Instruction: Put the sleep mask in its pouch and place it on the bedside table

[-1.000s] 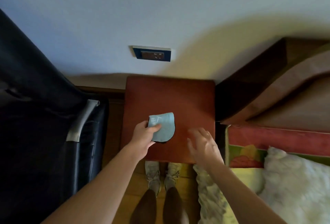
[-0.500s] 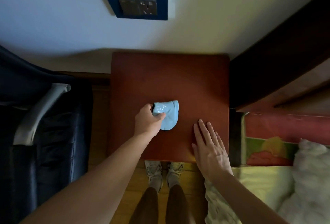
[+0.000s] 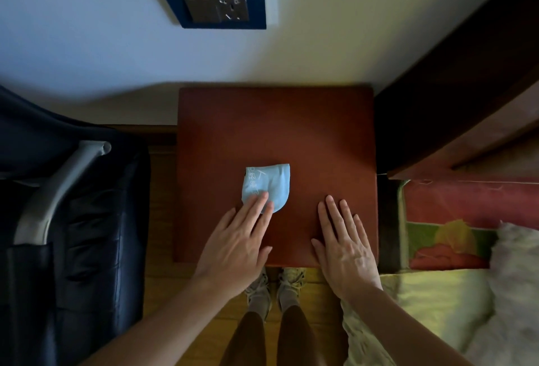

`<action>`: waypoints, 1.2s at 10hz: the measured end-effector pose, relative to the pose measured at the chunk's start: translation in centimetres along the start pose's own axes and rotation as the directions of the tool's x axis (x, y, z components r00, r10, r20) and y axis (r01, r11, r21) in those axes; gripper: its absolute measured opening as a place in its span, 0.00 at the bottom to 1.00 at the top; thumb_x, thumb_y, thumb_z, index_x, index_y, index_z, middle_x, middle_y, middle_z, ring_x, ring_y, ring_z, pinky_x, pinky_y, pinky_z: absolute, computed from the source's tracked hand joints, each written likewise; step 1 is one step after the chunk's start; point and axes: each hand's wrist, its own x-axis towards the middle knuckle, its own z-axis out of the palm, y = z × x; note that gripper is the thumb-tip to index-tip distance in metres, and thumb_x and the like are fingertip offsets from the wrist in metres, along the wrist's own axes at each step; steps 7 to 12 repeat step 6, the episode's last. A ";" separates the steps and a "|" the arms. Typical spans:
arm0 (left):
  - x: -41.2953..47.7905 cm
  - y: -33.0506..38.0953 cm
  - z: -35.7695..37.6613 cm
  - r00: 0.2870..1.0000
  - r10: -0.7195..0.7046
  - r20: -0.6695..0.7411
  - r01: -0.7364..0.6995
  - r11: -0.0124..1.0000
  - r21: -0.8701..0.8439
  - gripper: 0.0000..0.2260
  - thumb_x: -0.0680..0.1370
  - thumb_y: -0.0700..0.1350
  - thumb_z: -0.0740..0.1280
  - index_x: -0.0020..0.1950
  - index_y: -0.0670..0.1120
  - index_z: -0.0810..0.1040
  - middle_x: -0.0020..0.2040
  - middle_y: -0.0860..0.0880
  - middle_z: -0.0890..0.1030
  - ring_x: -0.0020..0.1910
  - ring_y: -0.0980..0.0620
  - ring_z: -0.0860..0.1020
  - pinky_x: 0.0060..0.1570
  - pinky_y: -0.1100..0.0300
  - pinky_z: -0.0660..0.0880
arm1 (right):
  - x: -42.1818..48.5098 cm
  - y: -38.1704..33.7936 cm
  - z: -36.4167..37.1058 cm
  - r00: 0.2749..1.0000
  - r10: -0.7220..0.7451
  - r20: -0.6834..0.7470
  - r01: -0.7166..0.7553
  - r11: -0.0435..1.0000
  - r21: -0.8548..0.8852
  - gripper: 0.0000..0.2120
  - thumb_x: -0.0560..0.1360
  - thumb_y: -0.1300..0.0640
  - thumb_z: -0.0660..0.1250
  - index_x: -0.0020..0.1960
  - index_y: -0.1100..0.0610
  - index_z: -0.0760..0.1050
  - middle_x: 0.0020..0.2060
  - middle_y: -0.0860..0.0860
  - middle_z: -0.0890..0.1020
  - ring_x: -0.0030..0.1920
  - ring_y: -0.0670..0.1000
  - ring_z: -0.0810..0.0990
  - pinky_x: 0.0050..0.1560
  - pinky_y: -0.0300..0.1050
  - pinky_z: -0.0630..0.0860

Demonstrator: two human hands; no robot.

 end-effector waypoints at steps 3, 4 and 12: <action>3.2 0.2 -0.1 0.999 -0.025 -0.026 0.026 1.000 0.004 0.34 0.82 0.58 0.52 0.80 0.47 0.40 0.81 0.49 0.37 0.80 0.52 0.40 0.78 0.49 0.52 | 0.0 -0.1 0.7 0.999 0.004 -0.041 -0.004 1.000 -0.016 0.32 0.82 0.43 0.53 0.82 0.54 0.52 0.83 0.53 0.55 0.82 0.56 0.51 0.79 0.58 0.57; 3.5 0.6 -0.3 0.999 -0.039 -0.015 0.039 0.999 -0.008 0.34 0.81 0.58 0.53 0.80 0.46 0.40 0.81 0.49 0.38 0.80 0.52 0.41 0.77 0.49 0.52 | -0.1 -0.1 0.5 0.999 -0.001 -0.044 0.001 1.000 -0.009 0.32 0.82 0.43 0.52 0.82 0.54 0.52 0.83 0.53 0.55 0.82 0.56 0.51 0.79 0.57 0.57; 3.0 1.4 -2.5 0.998 -0.064 0.025 0.065 0.998 -0.020 0.34 0.81 0.56 0.55 0.80 0.47 0.41 0.82 0.47 0.39 0.80 0.49 0.44 0.77 0.47 0.54 | 0.0 -0.6 -3.0 0.994 -0.009 0.113 0.004 0.999 0.045 0.33 0.82 0.40 0.54 0.82 0.54 0.53 0.83 0.51 0.55 0.82 0.56 0.54 0.78 0.56 0.59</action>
